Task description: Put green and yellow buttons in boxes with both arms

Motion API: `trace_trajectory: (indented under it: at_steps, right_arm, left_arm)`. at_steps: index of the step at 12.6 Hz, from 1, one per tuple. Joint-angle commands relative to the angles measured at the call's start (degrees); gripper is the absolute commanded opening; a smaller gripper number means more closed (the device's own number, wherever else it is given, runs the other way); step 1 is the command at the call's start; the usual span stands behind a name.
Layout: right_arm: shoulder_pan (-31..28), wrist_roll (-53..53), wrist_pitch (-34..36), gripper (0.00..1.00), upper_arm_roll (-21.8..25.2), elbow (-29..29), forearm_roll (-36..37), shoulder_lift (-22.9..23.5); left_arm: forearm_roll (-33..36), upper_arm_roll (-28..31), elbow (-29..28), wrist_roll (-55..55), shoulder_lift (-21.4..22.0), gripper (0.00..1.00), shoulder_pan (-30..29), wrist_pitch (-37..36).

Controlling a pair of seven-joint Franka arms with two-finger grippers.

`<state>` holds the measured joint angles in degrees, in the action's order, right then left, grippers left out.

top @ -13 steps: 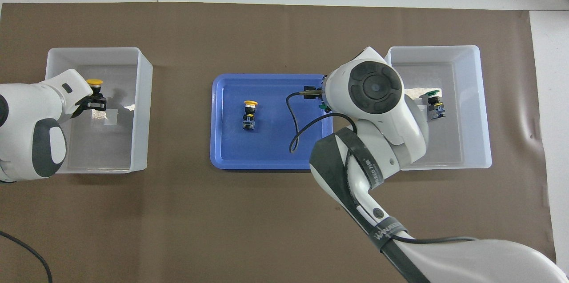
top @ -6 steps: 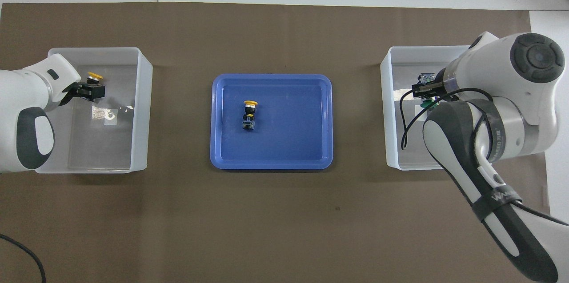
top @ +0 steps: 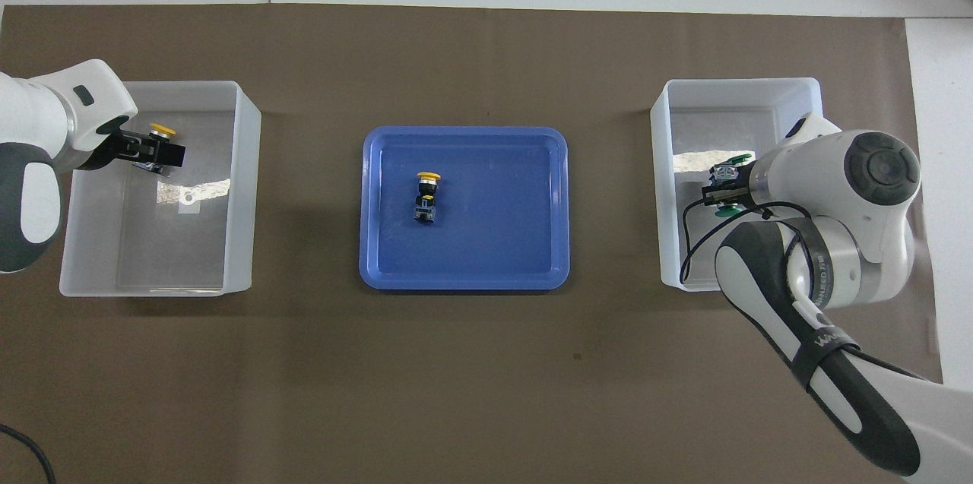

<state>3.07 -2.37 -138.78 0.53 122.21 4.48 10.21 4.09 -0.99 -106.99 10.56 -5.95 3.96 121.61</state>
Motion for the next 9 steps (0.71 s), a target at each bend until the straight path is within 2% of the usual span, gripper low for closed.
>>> trace_trajectory:
  at_steps: [1,2,6,8,9]
  right_arm:
    - [-1.7,-2.4,-3.1,0.75,-0.8,2.8,-1.9,-1.3]
    - [-1.6,-2.3,-3.2,1.0,-0.9,2.9,-1.9,-1.3]
    - [-1.0,0.1,-2.1,1.0,-0.8,0.5,-1.9,-2.2]
    - [-0.2,5.5,2.6,1.0,-1.0,-3.1,-1.9,-3.8]
    - [0.6,7.6,5.8,1.0,-0.9,-5.4,-1.9,-4.7]
  left_arm:
    - [-0.8,0.7,-1.5,-6.0,1.0,1.0,6.1,0.9]
    - [-0.8,0.6,-2.3,-8.1,0.9,1.0,8.1,2.5]
    - [-0.9,0.6,-6.6,-21.6,1.2,1.0,18.0,7.0]
    - [-0.9,0.6,-7.1,-25.7,0.0,1.0,21.5,9.6]
    - [-0.9,0.6,-6.5,-27.5,-2.1,1.0,23.1,10.1]
